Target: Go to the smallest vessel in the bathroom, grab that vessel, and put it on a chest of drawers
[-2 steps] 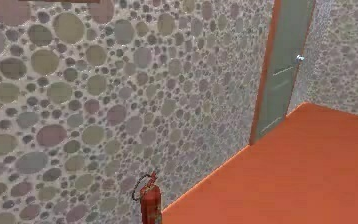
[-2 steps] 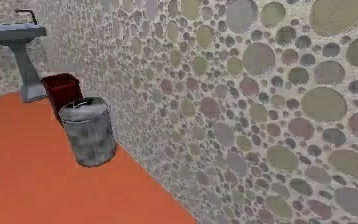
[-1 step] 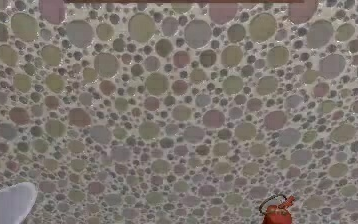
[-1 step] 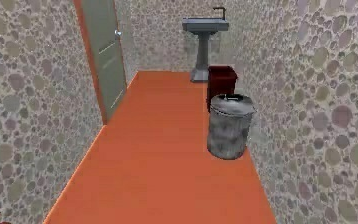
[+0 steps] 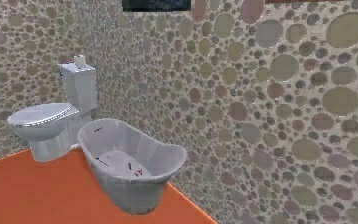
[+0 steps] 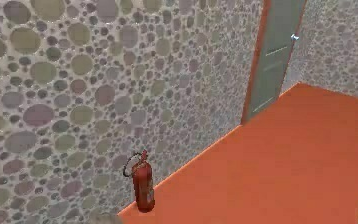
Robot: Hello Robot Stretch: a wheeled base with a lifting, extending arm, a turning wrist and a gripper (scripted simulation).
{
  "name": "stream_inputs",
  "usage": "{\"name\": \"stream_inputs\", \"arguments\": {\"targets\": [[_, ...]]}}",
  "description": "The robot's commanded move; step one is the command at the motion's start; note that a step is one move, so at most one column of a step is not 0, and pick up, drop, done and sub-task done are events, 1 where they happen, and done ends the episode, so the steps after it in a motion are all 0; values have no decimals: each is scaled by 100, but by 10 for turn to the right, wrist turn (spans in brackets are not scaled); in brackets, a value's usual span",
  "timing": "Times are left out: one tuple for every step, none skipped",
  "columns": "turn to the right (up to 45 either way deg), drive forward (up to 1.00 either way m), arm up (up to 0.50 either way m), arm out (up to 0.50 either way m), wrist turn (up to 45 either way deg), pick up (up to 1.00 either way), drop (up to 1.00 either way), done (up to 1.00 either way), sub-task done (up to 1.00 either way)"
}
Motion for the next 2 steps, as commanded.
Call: {"name": "stream_inputs", "arguments": {"targets": [[-270,0,0,0,0,0,0,0,0],[0,0,22,0,0,0,0,0,0]]}}
